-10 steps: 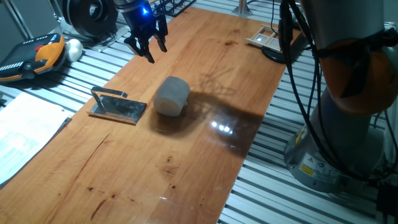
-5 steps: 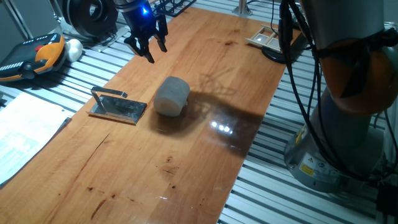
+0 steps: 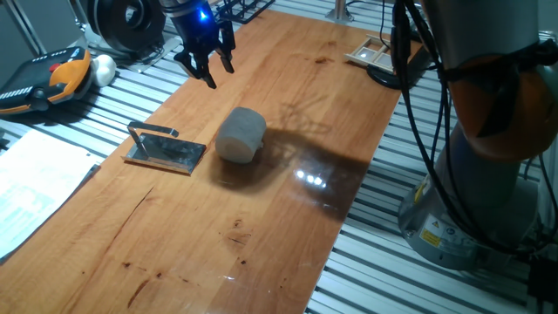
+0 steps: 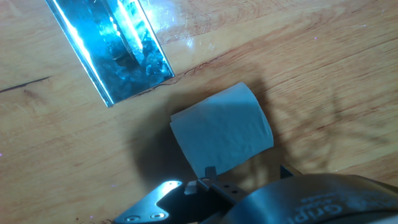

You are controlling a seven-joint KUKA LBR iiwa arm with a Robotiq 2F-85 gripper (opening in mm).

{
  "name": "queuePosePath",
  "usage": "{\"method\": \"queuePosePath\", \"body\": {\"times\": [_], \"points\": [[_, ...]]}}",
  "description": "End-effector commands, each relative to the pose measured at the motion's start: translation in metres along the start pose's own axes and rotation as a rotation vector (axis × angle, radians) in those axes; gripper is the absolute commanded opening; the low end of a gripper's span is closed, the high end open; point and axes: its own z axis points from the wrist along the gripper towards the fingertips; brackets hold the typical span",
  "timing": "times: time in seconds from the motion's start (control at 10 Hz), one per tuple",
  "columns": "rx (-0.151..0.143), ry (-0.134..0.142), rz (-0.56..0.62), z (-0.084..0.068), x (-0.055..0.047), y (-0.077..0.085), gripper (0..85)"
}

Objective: Put the toilet paper on its holder

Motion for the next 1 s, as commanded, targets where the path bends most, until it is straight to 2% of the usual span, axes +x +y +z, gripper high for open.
{"method": "queuePosePath", "body": {"times": [0.0,0.9], "points": [[0.000,0.000,0.000,0.0000,0.0002,-0.0001,51.0],[0.000,0.005,0.001,-0.0002,0.0008,-0.0003,51.0]]}}
